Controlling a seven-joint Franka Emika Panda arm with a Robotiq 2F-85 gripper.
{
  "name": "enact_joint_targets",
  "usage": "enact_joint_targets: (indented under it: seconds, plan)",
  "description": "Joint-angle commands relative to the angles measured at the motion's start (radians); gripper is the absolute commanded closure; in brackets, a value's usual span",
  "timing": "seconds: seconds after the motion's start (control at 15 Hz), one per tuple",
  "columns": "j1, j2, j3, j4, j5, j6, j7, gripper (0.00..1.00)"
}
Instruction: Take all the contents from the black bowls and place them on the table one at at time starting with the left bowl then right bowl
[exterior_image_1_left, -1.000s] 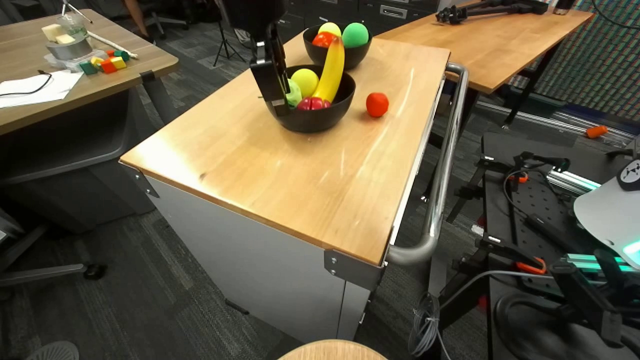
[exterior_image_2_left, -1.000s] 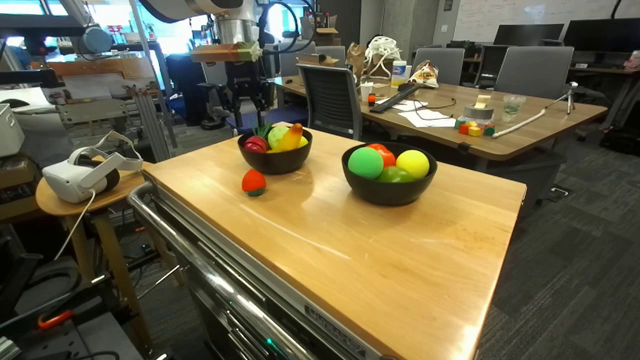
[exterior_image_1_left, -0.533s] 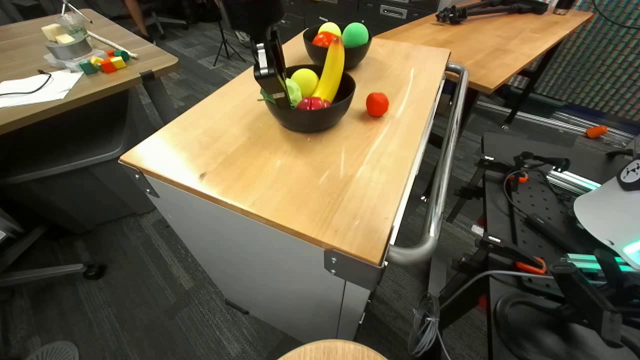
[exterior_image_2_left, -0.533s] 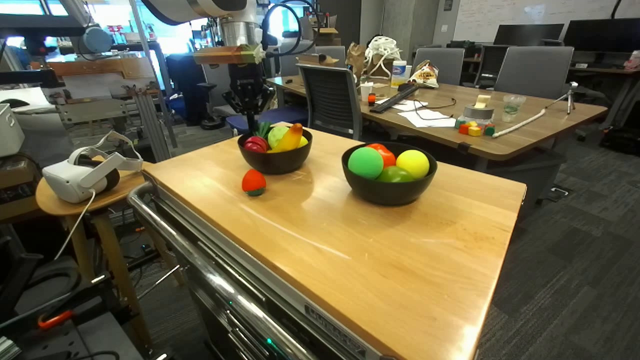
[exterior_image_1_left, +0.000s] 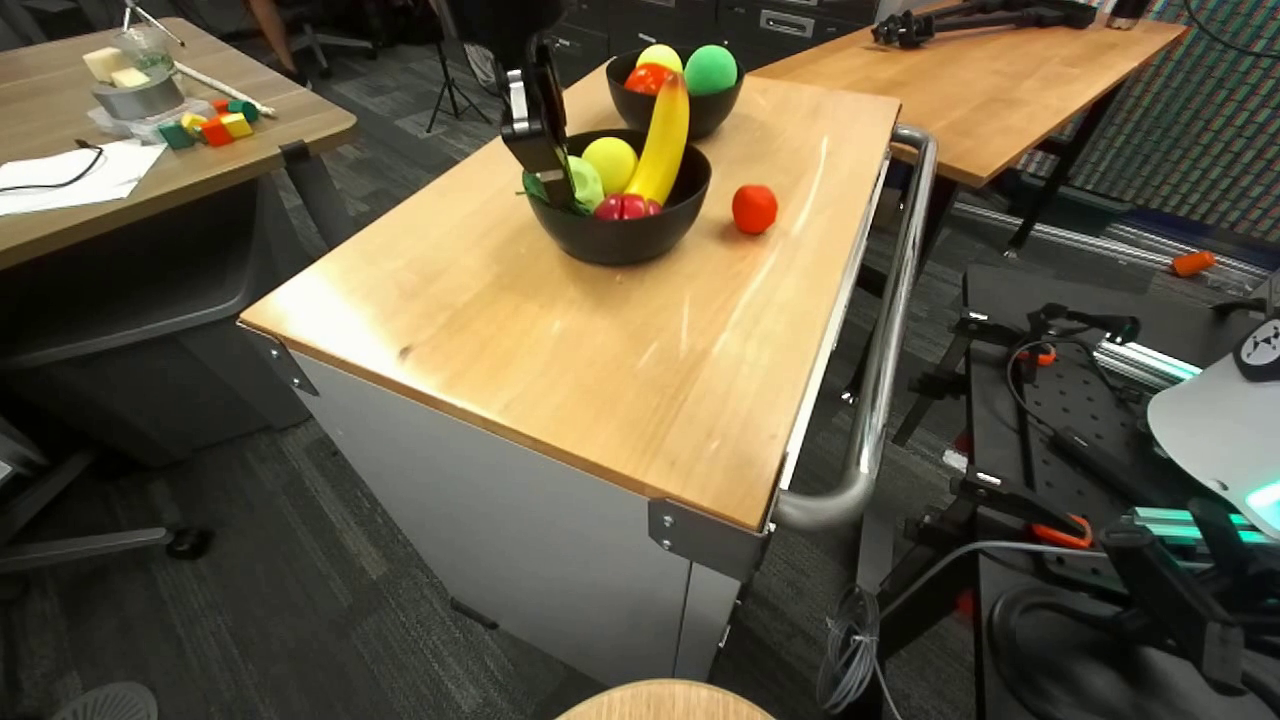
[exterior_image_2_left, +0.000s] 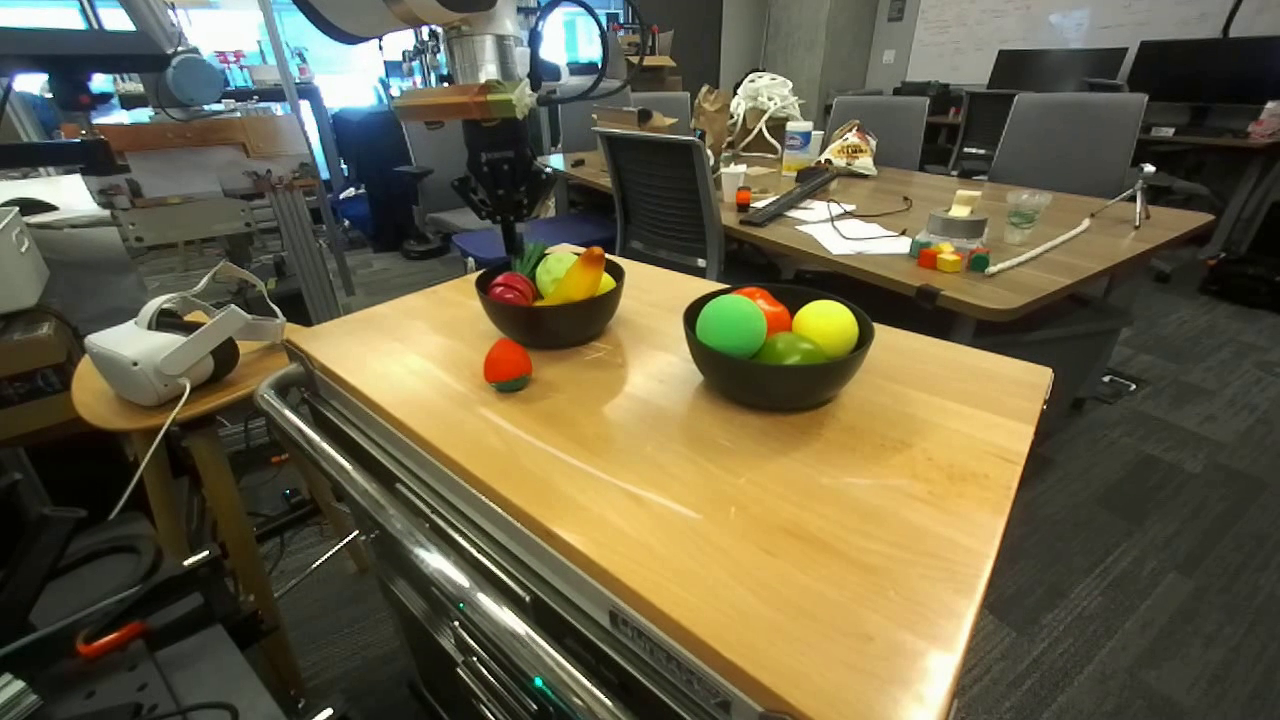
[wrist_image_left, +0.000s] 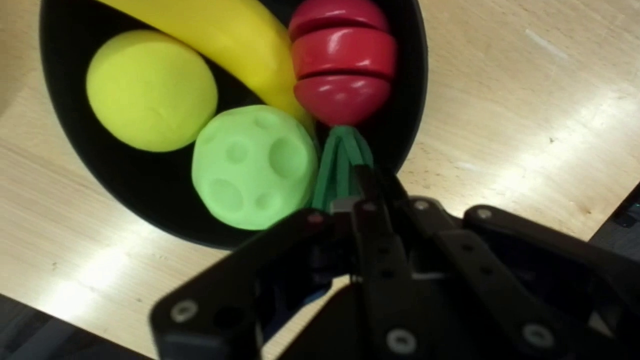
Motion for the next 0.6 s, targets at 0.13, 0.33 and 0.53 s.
enact_joint_targets:
  seconds: [0.13,0.33,0.53]
  plan:
    - [0.034,-0.101,0.006,0.014,-0.057,-0.066,0.032,0.94]
    - [0.04,-0.14,0.015,0.014,-0.052,-0.072,0.031,0.94]
    - [0.043,-0.161,0.02,0.017,-0.057,-0.087,0.03,0.94]
